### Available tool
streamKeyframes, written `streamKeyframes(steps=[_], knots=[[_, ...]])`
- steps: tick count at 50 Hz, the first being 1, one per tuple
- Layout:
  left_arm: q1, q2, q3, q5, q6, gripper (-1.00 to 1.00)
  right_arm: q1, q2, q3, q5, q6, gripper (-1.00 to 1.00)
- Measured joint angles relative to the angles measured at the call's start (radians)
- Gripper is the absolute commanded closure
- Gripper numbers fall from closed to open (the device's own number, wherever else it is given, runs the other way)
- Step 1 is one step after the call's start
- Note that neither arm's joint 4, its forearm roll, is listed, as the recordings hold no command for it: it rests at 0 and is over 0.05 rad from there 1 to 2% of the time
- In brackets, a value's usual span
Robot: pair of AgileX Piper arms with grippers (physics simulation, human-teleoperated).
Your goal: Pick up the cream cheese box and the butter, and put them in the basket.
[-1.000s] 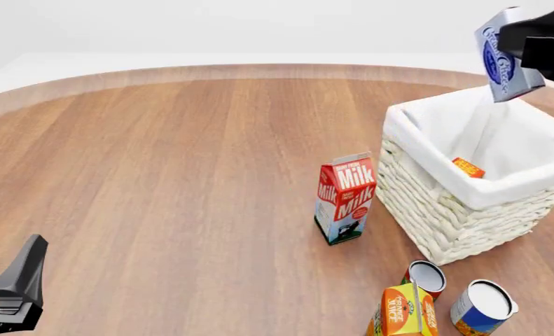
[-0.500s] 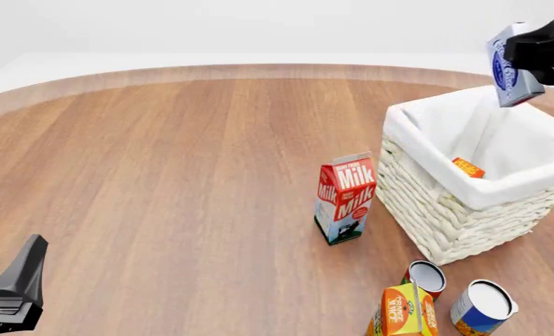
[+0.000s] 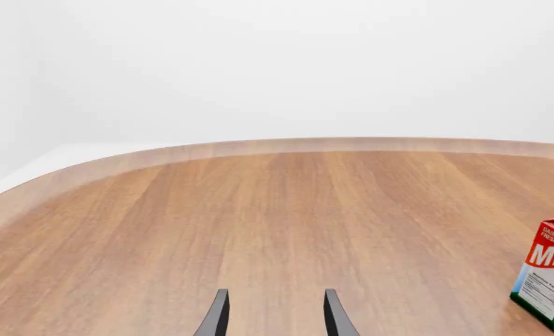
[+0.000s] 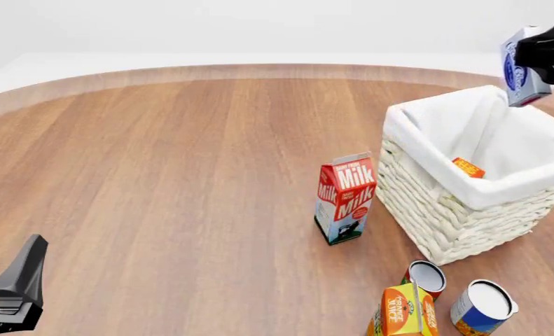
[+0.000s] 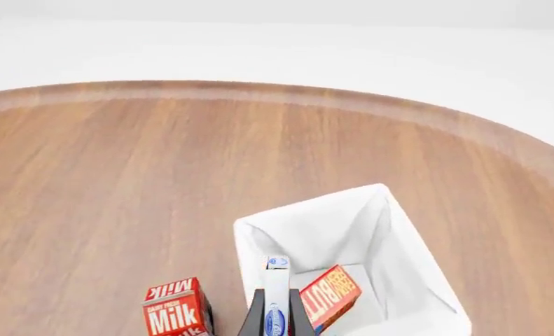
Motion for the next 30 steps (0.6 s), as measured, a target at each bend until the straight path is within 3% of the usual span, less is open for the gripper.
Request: streamKeyframes(steps=[30], knots=[[0.0,0.0,0.0,0.0,0.0,-1.0,-0.065,0.033,0.057,-0.061,0.013,1.0]])
